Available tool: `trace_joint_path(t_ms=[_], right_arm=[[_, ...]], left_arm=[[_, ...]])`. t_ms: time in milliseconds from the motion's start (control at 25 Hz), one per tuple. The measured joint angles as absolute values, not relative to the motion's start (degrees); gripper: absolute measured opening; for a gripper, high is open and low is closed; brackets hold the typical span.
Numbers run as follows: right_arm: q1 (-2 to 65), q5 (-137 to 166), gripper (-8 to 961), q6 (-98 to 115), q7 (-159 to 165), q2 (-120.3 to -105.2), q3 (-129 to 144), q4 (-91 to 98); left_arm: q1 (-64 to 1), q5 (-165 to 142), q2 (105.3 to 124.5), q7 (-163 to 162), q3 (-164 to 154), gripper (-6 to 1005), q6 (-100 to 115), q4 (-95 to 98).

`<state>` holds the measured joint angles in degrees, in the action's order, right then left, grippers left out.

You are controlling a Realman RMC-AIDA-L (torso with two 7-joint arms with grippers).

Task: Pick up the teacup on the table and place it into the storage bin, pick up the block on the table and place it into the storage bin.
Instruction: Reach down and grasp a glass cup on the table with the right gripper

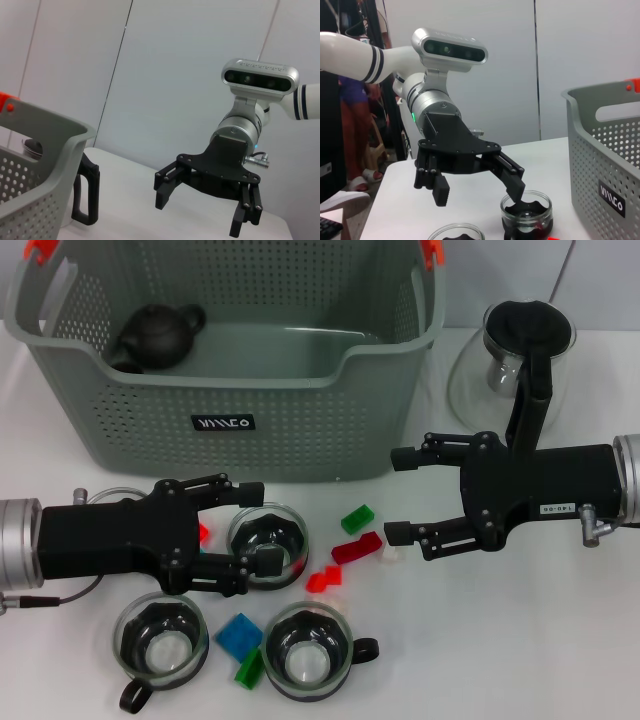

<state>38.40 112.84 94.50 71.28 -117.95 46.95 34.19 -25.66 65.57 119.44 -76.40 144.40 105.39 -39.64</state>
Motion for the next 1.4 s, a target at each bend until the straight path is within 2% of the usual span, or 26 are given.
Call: trace_joint_path(t_ms=[440,840,1160,1400], right_arm=[[38.41,113.24,921,94.38,71.34,-118.02,47.19,34.19],[38.44,114.08,915,94.40,71.86,-117.47,47.29,34.19],[39.01,116.06,911,94.22,73.89,-116.61,47.27,34.19],[39.10,116.86,908,96.95,76.08,-116.83,47.97,37.76]], left_arm=[[-25.66,65.08,119.44,-76.96,143.87,910,103.50,-39.64],[-25.66,64.96,119.43,-77.57,143.77,909,103.25,-39.64],[-25.65,64.95,118.81,-79.71,143.88,909,103.26,-39.73],[-25.18,64.95,118.20,-79.80,144.05,910,106.22,-40.21]])
